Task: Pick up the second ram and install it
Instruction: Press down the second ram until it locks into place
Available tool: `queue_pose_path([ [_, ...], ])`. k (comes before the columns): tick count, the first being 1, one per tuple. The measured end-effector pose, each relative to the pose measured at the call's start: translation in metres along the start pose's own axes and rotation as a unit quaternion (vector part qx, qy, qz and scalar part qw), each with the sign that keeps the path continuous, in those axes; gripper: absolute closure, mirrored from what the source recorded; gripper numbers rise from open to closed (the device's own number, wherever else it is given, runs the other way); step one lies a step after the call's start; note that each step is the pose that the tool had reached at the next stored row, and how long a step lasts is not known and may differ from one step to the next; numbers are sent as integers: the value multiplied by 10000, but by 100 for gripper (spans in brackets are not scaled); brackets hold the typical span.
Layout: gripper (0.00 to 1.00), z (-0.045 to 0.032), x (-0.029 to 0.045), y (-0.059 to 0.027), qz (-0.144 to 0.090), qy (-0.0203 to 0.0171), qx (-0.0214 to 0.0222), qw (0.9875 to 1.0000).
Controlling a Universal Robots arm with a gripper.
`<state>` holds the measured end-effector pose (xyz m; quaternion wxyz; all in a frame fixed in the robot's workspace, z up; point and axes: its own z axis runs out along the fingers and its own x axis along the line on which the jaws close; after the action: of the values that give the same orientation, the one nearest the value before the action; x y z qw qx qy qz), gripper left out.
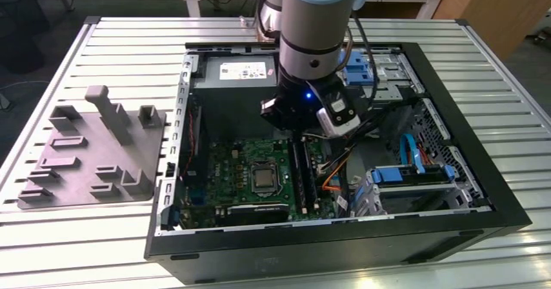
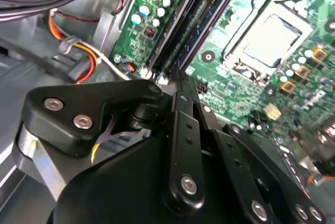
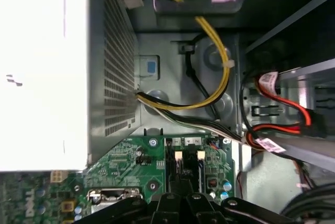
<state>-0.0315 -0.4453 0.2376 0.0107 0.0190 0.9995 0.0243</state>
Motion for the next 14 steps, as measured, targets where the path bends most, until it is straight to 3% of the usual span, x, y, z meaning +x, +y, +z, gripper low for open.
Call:
queue_pose_path([
  [3, 90, -56, -1, 3, 0, 0, 1, 10000],
  [6, 90, -56, -2, -4, -1, 0, 0, 10000],
  [14, 90, -63, -6, -137, 0, 0, 4, 10000],
])
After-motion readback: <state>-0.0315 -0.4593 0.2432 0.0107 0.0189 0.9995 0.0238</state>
